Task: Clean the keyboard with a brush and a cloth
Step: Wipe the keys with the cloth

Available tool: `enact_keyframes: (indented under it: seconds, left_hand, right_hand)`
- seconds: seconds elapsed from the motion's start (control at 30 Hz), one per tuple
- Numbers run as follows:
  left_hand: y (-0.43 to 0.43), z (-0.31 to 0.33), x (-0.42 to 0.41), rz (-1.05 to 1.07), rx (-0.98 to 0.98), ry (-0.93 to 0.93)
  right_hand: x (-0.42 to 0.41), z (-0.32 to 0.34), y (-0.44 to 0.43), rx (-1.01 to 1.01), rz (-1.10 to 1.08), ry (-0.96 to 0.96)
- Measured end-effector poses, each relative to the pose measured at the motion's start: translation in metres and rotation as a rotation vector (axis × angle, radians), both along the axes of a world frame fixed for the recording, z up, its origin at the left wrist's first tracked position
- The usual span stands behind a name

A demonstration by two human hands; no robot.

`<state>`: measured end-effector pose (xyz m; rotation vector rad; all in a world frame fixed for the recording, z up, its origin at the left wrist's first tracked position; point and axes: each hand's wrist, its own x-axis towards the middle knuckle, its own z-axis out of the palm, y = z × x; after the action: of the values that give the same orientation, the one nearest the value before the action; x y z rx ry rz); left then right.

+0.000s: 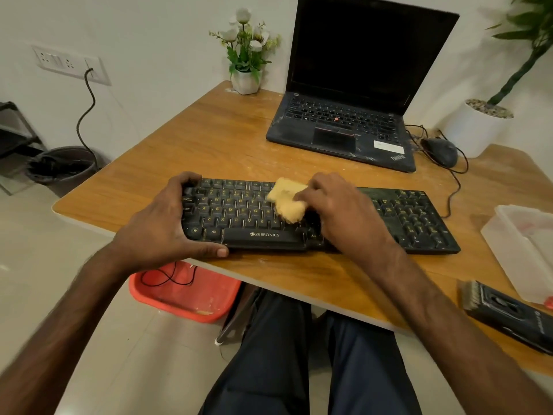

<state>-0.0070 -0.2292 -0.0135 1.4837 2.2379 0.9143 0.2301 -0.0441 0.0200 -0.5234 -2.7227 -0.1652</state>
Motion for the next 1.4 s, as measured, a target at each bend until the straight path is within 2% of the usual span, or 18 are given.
enact_keyframes:
  seconds: [0.1,0.23,0.3,0.4,0.5,0.63,0.73,0.83,0.97,1.13,1.23,1.3,1.4]
  left_hand:
    - [0.0,0.001,0.001,0.003,-0.001,0.004]
    - [0.0,0.0,0.001,0.003,-0.005,0.011]
    - [0.0,0.001,0.001,0.002,-0.005,0.003]
    - [0.0,0.001,-0.001,-0.007,-0.012,0.004]
    - [0.001,0.001,0.0,-0.008,-0.009,0.004]
    - [0.001,0.001,0.001,-0.004,-0.001,0.003]
    - [0.001,0.0,-0.001,-0.01,-0.001,0.005]
    - [0.0,0.0,-0.002,-0.003,-0.006,-0.005]
    - [0.0,0.001,0.001,0.002,-0.003,-0.003]
    - [0.001,0.001,0.0,-0.008,0.007,-0.005]
    - [0.0,0.001,-0.002,-0.016,0.003,-0.006]
    - [0.001,0.001,-0.002,-0.018,0.002,-0.01]
    - [0.001,0.001,0.0,-0.018,0.001,-0.013]
  right_hand:
    - [-0.007,0.006,0.013,-0.077,-0.127,0.021]
    - [-0.014,-0.001,-0.021,-0.231,0.039,0.04]
    - [-0.015,-0.005,-0.03,-0.197,0.077,0.017]
    - [-0.018,0.0,-0.01,-0.078,-0.047,0.011]
    - [-0.02,0.007,0.006,-0.129,-0.166,0.026]
    - [-0.027,0.0,-0.02,-0.218,-0.042,0.039]
    - [-0.028,-0.001,-0.029,-0.139,0.016,-0.016]
    - [-0.025,0.007,-0.013,-0.066,-0.098,-0.043]
    - [-0.023,0.008,-0.001,-0.106,-0.251,0.019]
    - [-0.046,0.002,-0.027,-0.203,-0.087,0.063]
    - [-0.047,-0.001,-0.029,-0.139,-0.002,0.044]
    - [-0.041,0.0,-0.021,-0.072,-0.058,0.021]
    - [-0.03,0.004,-0.006,-0.098,-0.187,0.031]
